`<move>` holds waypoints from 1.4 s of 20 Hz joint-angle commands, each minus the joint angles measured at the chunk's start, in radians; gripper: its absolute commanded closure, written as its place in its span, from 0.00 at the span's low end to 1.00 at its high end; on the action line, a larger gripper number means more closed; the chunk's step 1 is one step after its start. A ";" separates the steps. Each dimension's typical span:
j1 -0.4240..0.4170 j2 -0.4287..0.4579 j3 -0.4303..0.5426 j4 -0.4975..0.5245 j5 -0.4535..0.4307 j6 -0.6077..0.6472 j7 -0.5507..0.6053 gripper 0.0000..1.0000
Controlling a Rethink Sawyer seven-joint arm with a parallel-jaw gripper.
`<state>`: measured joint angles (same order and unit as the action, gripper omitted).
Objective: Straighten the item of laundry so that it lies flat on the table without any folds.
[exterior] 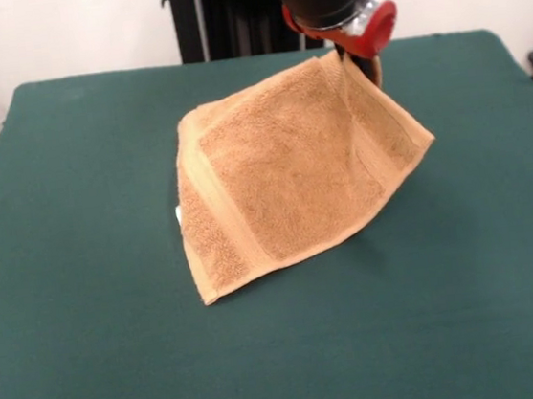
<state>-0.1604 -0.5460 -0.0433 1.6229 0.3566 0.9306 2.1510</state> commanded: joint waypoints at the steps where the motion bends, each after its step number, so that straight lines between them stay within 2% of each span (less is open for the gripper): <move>1: 0.021 0.015 0.135 0.132 0.098 -0.007 0.129 1.00; 9: 0.029 0.016 0.139 0.139 0.136 -0.014 0.130 1.00; 23: 0.025 0.015 0.135 0.137 0.142 0.015 0.128 1.00; 27: 0.024 0.011 0.149 0.158 0.183 -0.007 0.140 1.00; 28: 0.018 0.008 0.163 0.176 0.215 -0.020 0.140 1.00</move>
<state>-0.1603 -0.5474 -0.0365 1.6879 0.4609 0.9295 2.1510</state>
